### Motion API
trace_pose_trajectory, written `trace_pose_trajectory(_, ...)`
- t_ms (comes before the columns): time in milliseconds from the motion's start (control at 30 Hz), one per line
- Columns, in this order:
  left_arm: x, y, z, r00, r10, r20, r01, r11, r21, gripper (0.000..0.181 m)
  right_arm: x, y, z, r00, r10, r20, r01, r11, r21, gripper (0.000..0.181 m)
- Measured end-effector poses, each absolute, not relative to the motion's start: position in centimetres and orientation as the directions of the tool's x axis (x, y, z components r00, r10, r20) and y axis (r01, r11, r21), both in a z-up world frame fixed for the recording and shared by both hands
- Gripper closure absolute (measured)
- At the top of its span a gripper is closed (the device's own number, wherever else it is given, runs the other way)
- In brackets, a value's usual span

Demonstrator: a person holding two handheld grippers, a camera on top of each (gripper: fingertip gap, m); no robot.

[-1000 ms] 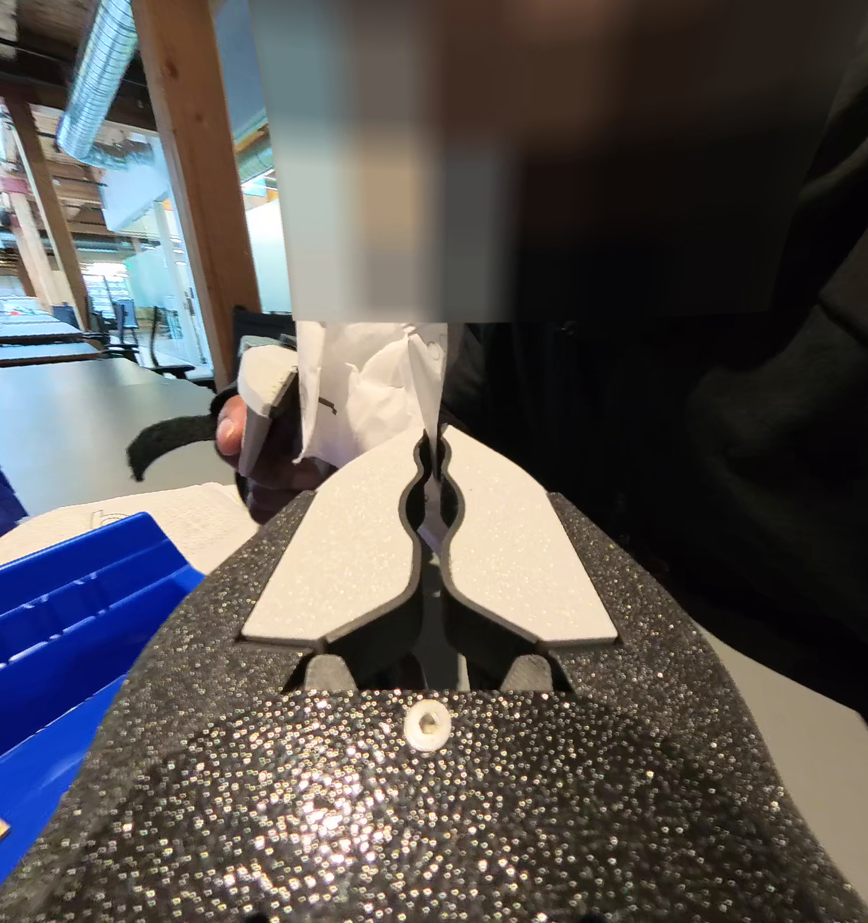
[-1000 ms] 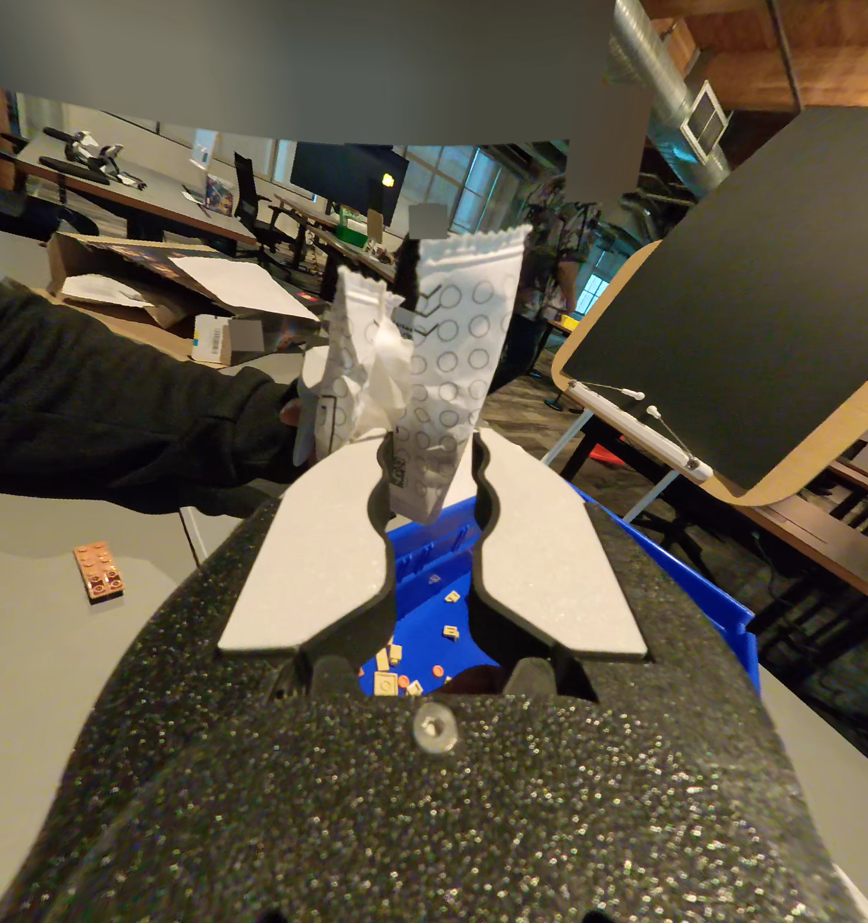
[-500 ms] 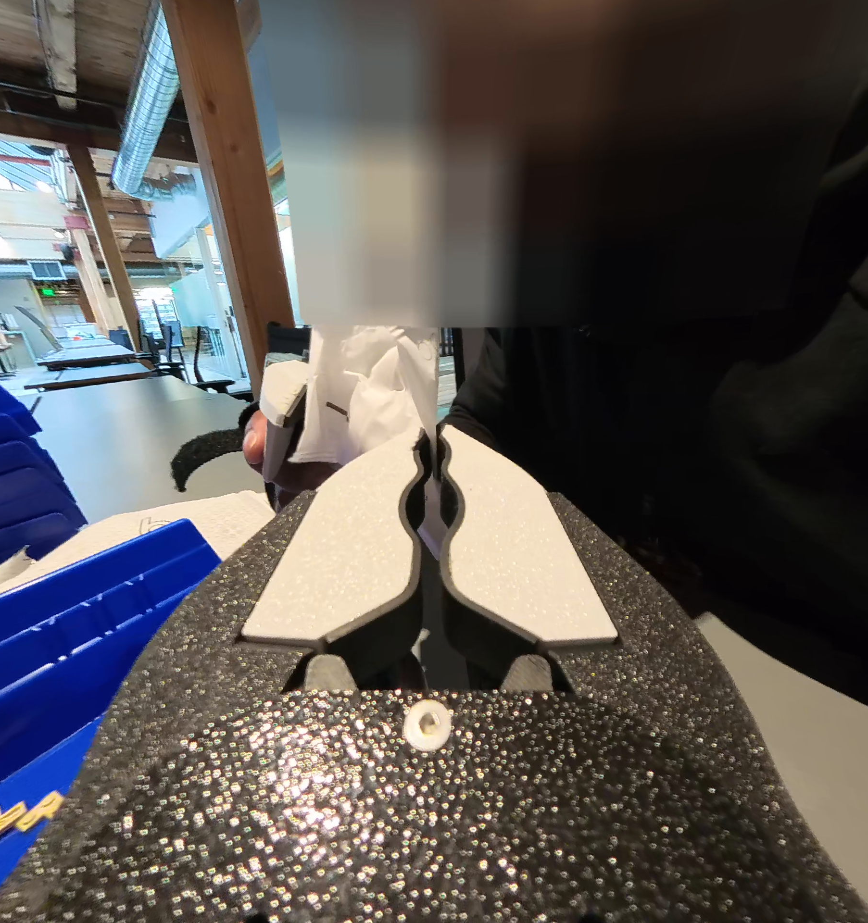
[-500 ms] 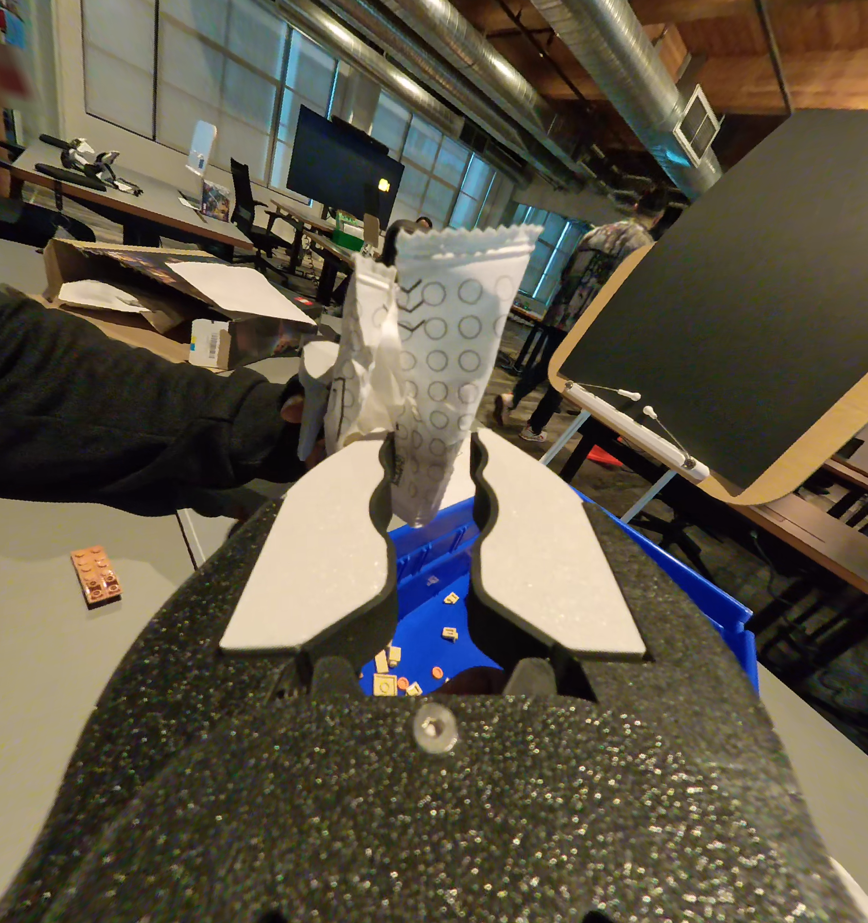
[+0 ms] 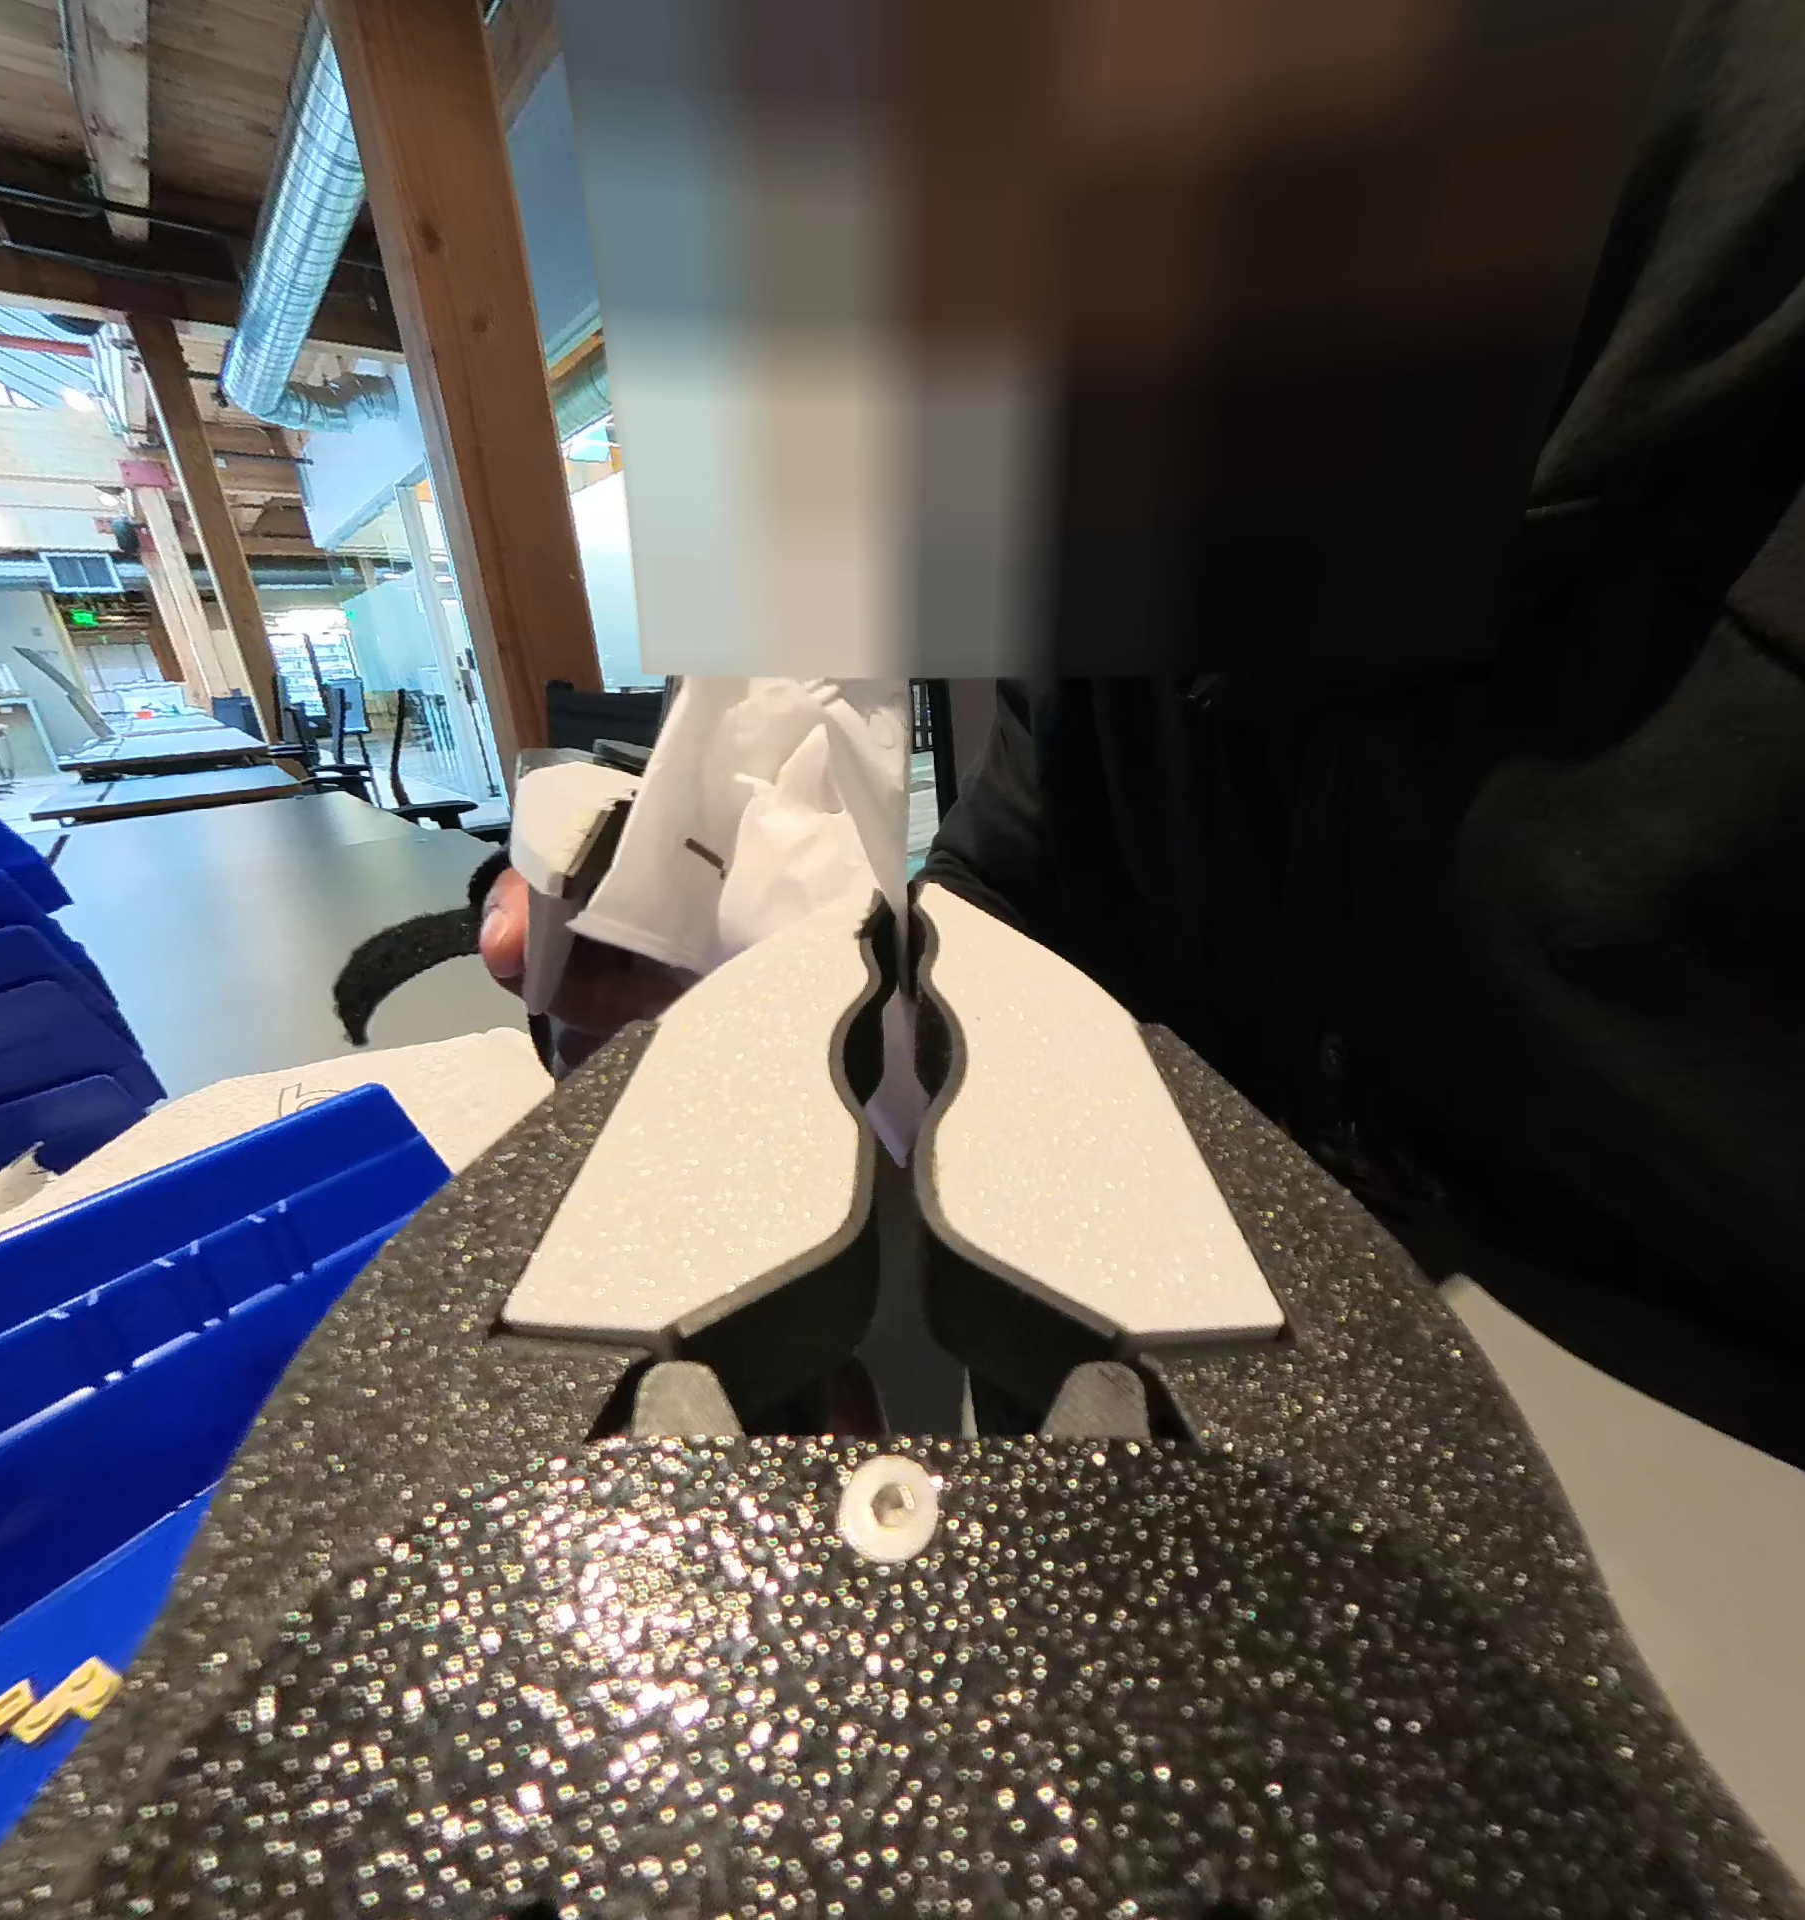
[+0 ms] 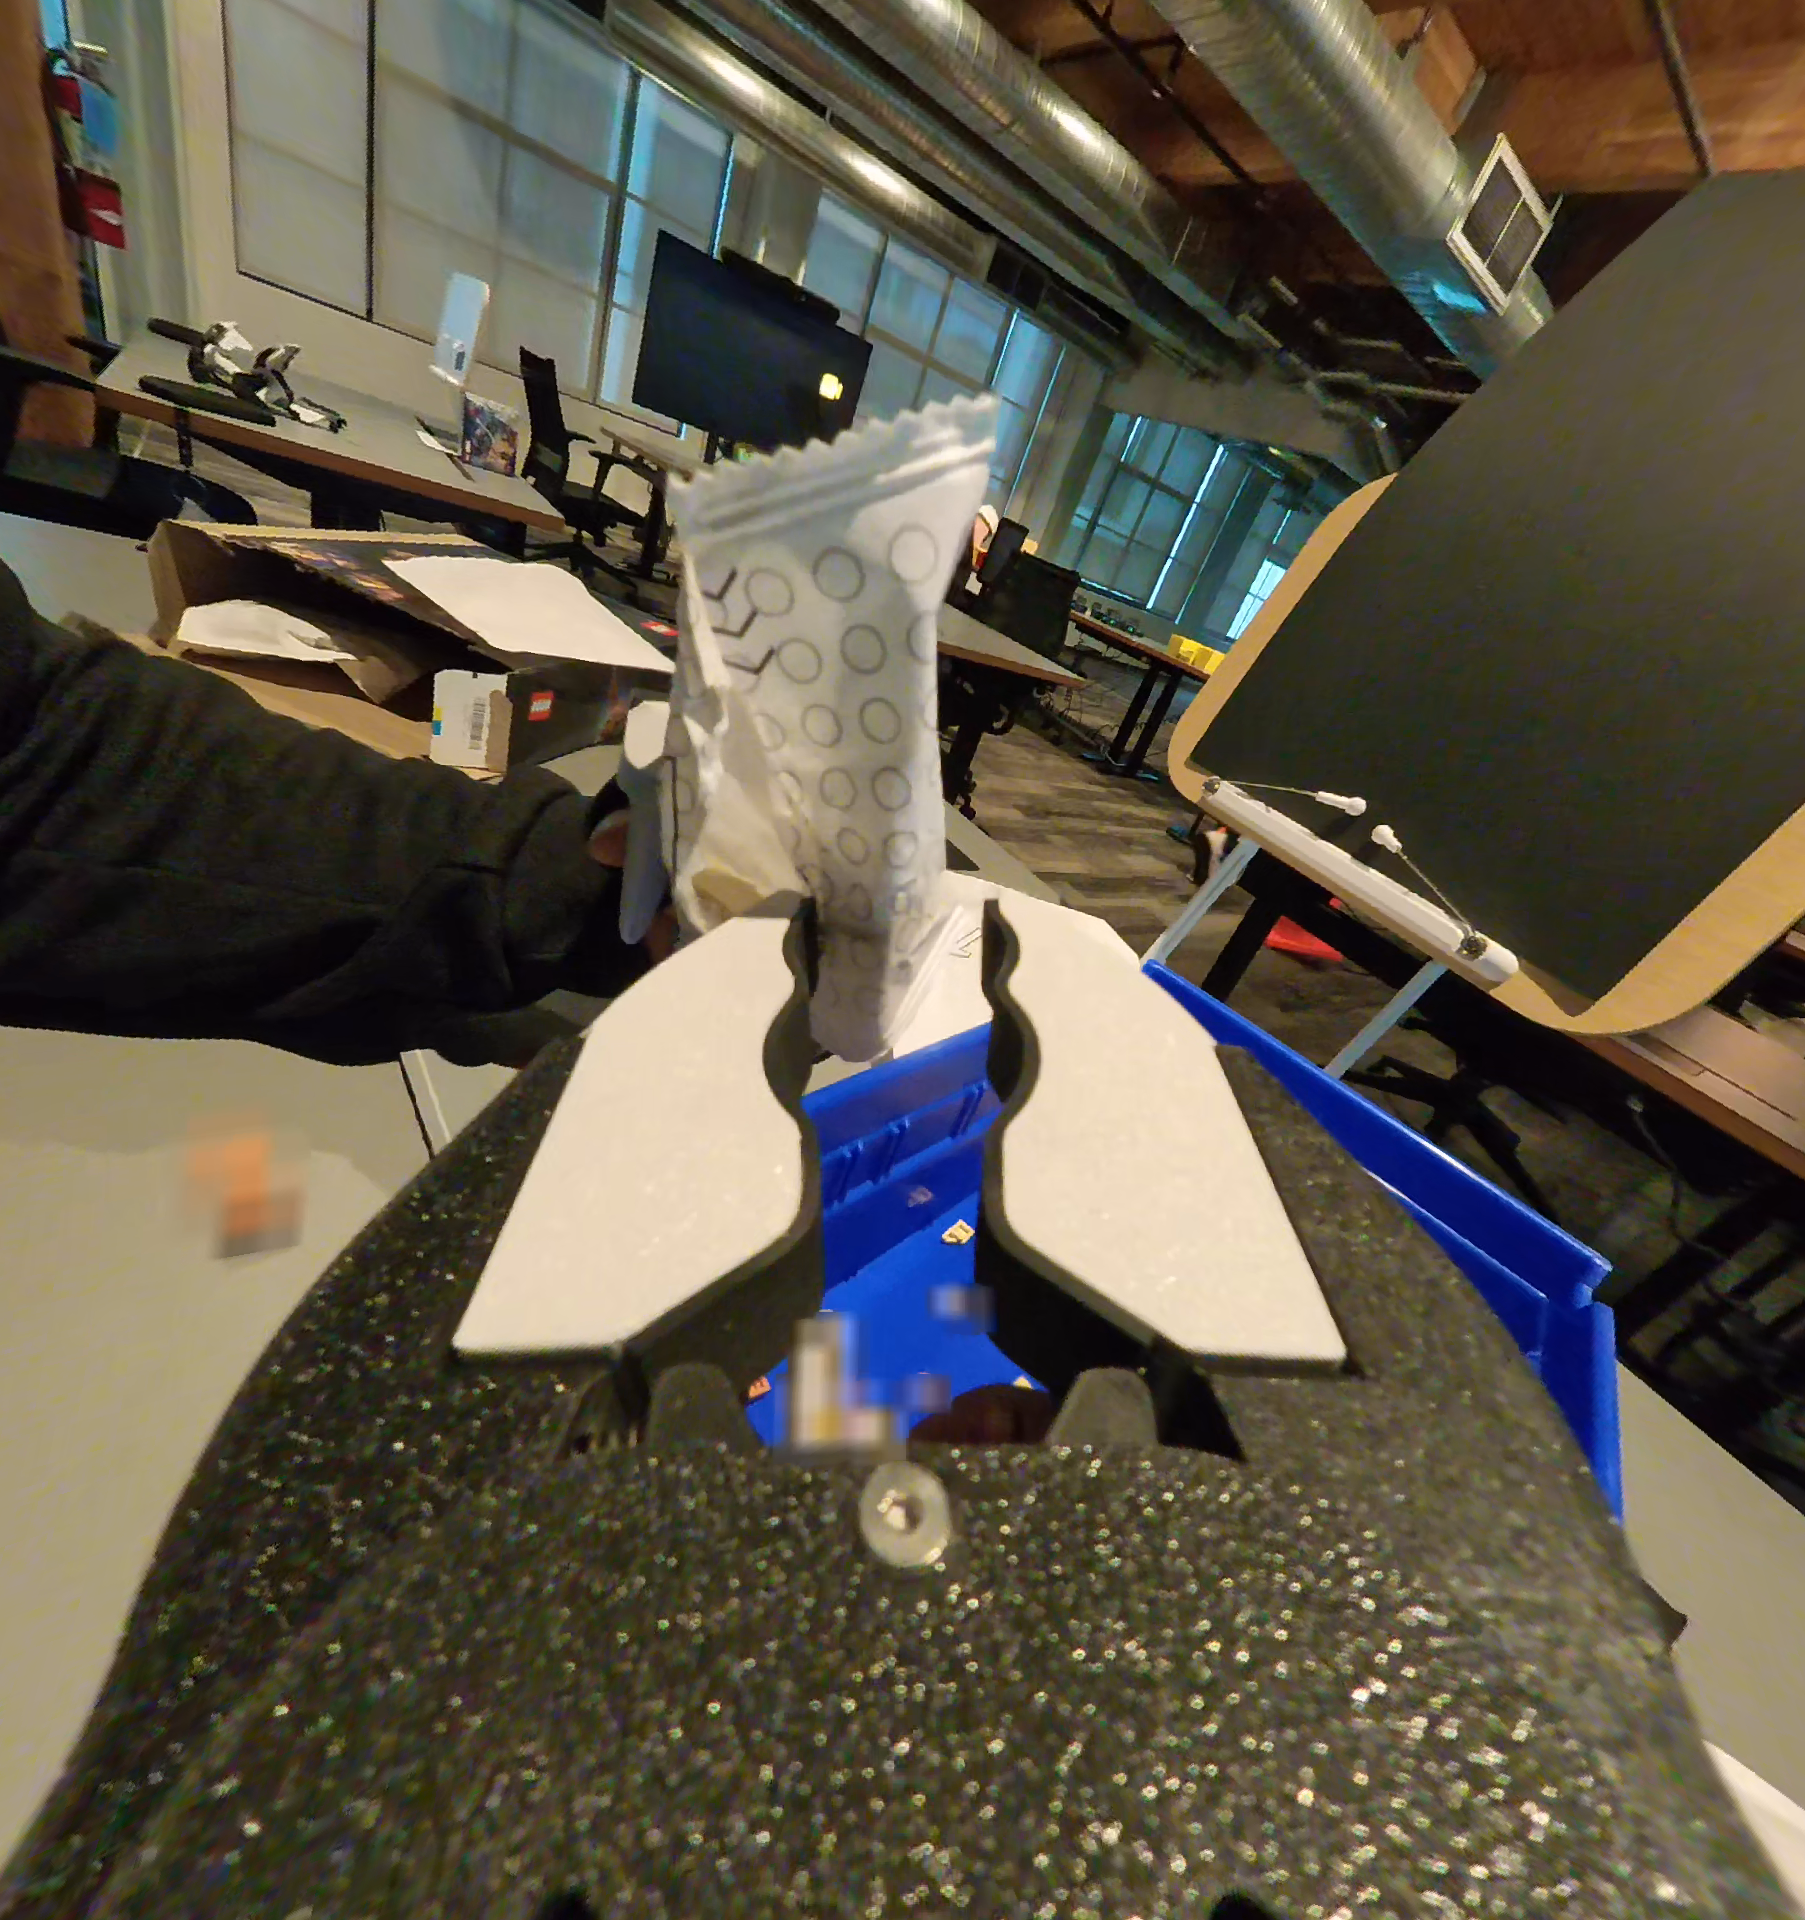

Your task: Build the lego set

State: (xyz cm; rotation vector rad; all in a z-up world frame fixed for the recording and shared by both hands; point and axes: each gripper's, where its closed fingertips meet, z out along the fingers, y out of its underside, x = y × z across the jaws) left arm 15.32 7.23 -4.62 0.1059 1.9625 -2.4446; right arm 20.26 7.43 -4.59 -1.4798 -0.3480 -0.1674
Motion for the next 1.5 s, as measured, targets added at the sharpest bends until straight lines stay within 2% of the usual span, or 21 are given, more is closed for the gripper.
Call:
trace_pose_trajectory(333, 15.5, 7.2, -4.8, -0.998, 0.031, -0.049, 0.042, -0.214, -0.976, 0.181, 20.8, 7.5, -4.8, 0.962, 0.127, 0.242, 0.234, 0.076, -0.969, 0.149)
trace_pose_trajectory(533, 15.6, 7.1, -5.1, -0.998, 0.033, -0.045, 0.037, -0.2, -0.979, 0.181, 21.4, 7.7, -5.5, 0.977, 0.192, 0.092, 0.083, 0.056, -0.995, 0.146)
trace_pose_trajectory(667, 15.5, 6.9, -5.2, -0.998, 0.047, -0.038, 0.028, -0.195, -0.98, 0.181, 21.2, 7.7, -6.1, 0.958, 0.283, -0.044, -0.055, 0.031, -0.998, 0.155)
trace_pose_trajectory(1167, 16.4, 7.1, -5.6, -1.0, 0.008, -0.021, 0.019, -0.193, -0.981, 0.181, 22.2, 7.9, -6.7, 0.93, 0.294, -0.221, -0.223, -0.028, -0.975, 0.151)
trace_pose_trajectory(1367, 18.0, 6.7, -5.9, -0.981, -0.148, -0.123, 0.132, -0.048, -0.99, 0.181, 22.5, 7.3, -6.5, 0.779, 0.415, -0.471, -0.48, -0.089, -0.873, 0.15)
trace_pose_trajectory(1500, 19.9, 7.0, -6.1, -0.931, -0.292, -0.219, 0.195, 0.109, -0.975, 0.181, 23.8, 7.1, -7.0, 0.739, 0.393, -0.547, -0.549, -0.118, -0.827, 0.144)
